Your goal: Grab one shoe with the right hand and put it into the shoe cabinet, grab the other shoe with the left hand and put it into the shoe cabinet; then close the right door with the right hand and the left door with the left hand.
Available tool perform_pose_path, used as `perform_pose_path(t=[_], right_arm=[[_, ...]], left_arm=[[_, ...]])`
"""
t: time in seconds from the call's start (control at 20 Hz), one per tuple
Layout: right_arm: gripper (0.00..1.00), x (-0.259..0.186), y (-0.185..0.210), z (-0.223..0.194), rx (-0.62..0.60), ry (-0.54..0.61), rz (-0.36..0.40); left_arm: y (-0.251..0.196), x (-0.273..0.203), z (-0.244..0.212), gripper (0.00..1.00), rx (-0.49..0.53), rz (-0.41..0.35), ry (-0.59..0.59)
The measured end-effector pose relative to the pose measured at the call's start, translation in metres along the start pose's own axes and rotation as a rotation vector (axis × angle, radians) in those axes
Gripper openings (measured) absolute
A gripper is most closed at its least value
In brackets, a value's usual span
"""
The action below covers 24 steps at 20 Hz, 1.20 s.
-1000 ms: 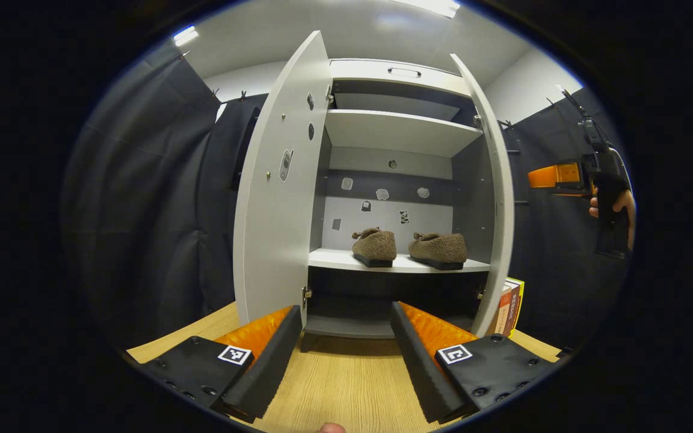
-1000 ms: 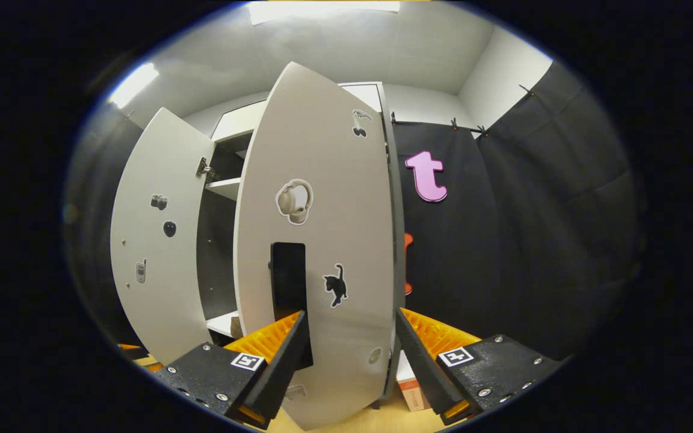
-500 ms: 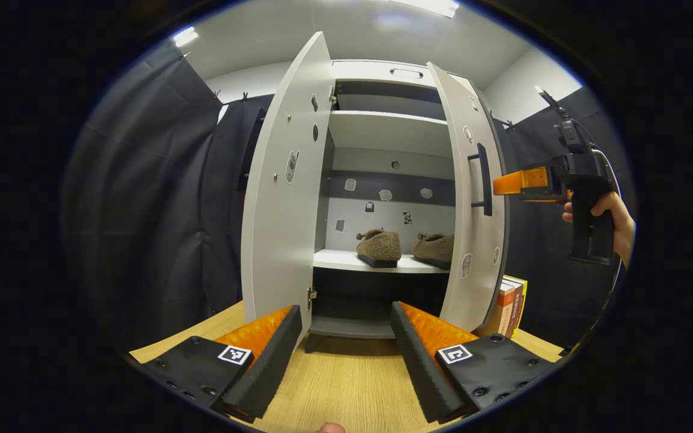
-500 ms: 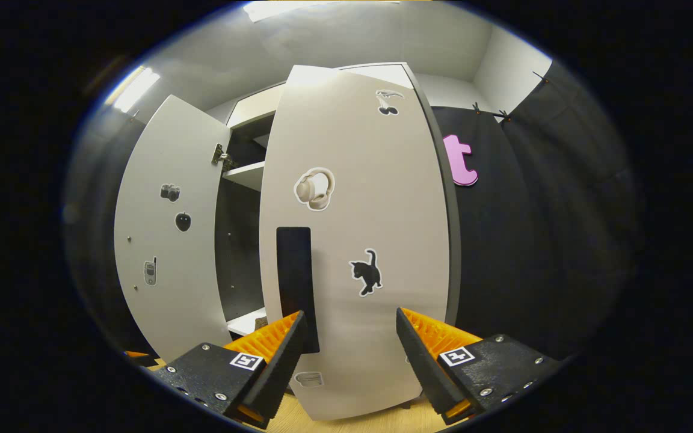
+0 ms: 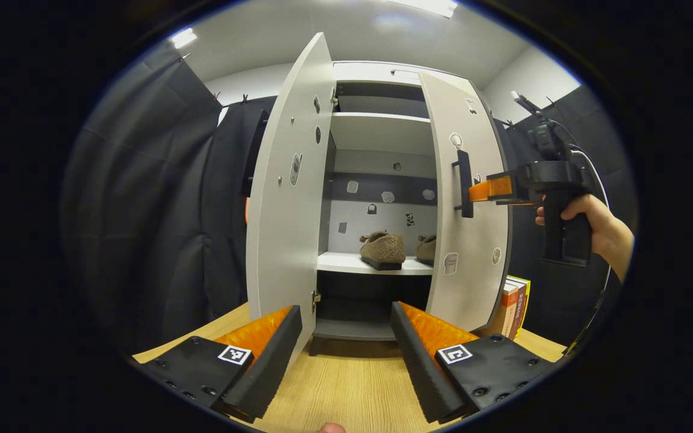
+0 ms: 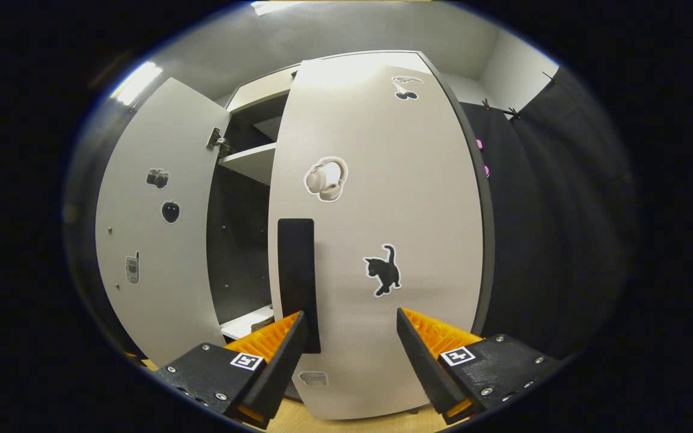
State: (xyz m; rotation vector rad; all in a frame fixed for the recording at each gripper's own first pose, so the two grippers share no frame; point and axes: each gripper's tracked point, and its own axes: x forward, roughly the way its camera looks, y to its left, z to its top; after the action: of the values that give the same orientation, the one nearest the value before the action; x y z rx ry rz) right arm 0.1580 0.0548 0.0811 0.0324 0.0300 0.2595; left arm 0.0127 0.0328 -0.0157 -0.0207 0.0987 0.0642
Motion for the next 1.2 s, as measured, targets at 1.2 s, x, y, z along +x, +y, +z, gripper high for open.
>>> perform_pose_path(t=[1.2], right_arm=[[0.92,-0.053,-0.015,0.0,-0.005,-0.041,-0.092]], left_arm=[[0.01,0.002,0.01,0.97,-0.029,0.004,0.009]])
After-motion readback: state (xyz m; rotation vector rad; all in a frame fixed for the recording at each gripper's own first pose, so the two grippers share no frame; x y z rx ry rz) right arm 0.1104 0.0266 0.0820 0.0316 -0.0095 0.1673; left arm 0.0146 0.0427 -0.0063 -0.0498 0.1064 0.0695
